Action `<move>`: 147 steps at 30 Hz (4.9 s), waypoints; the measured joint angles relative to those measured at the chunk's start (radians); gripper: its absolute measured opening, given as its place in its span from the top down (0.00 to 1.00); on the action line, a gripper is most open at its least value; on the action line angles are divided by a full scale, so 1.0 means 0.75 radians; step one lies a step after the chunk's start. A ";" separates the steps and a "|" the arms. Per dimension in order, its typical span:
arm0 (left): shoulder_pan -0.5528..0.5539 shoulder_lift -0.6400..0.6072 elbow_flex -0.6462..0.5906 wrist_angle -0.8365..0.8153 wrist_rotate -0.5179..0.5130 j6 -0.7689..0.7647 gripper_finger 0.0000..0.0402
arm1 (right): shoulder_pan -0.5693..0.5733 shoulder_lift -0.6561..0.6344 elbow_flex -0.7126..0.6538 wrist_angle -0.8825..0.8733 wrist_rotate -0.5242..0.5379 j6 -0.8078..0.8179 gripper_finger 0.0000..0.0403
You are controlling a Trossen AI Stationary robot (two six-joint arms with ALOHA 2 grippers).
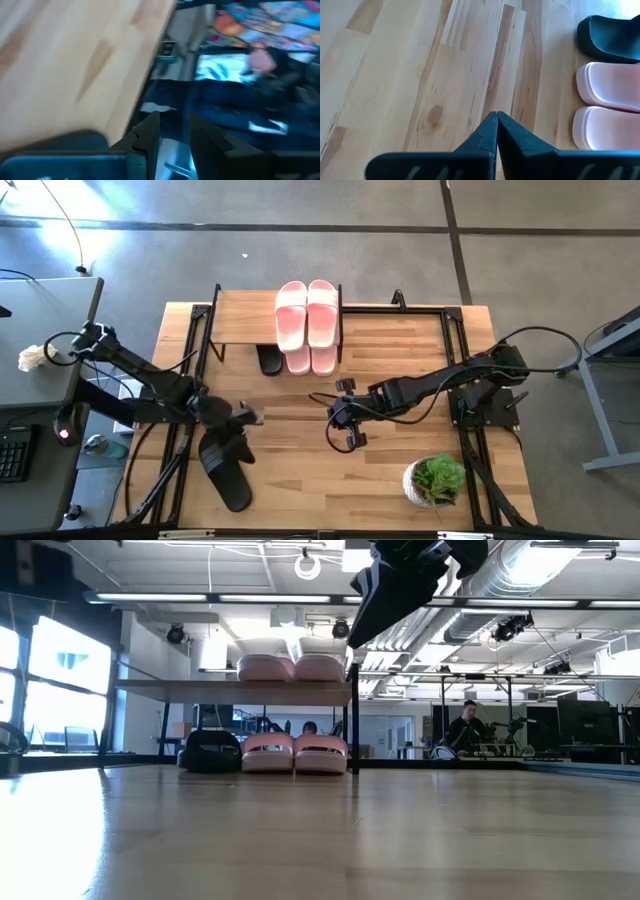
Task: Pick and place slides into the shelf
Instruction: Put the black slide under the shelf
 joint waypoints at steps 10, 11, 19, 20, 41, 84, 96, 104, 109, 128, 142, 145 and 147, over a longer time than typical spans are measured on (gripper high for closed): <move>-0.287 0.125 0.378 -0.944 -0.444 -0.376 0.78 | -0.011 0.000 0.000 0.005 -0.048 -0.024 1.00; -0.305 0.161 0.419 -1.028 -0.467 -0.404 0.78 | -0.018 0.000 0.000 0.005 -0.072 -0.026 1.00; -0.368 0.552 0.722 -1.522 -0.548 -0.481 0.78 | -0.078 0.000 0.000 -0.003 -0.107 -0.075 1.00; -0.368 0.607 0.762 -1.601 -0.543 -0.494 0.78 | -0.083 0.000 0.000 -0.003 -0.110 -0.087 1.00; -0.496 0.978 0.947 -1.712 -0.322 -0.693 0.78 | -0.145 0.000 -0.001 -0.044 -0.227 -0.188 1.00; -0.495 1.194 0.765 -1.538 -0.224 -0.533 0.78 | -0.166 0.000 -0.001 -0.063 -0.291 -0.246 1.00; -0.495 1.193 0.703 -1.552 -0.239 -0.603 0.88 | -0.166 0.000 -0.001 -0.063 -0.291 -0.246 1.00; -0.496 1.193 0.705 -1.568 -0.273 -0.674 0.97 | -0.166 0.000 -0.001 -0.063 -0.291 -0.246 1.00; -0.494 1.194 0.821 -1.694 -0.347 -0.665 0.98 | -0.175 0.000 -0.001 -0.063 -0.291 -0.246 1.00; -0.250 1.176 1.210 -1.712 -0.798 0.157 1.00 | -0.219 -0.275 -0.001 -0.049 -0.240 -0.241 1.00; 0.056 0.960 1.038 -1.709 -0.941 0.507 1.00 | -0.217 -0.386 -0.001 -0.246 -0.135 -0.206 1.00; 0.086 0.861 0.932 -1.709 -0.981 0.517 1.00 | -0.217 -0.386 -0.001 -0.242 -0.135 -0.213 1.00; 0.109 0.802 0.846 -1.717 -0.993 0.526 1.00 | -0.217 -0.386 -0.001 -0.232 -0.134 -0.232 1.00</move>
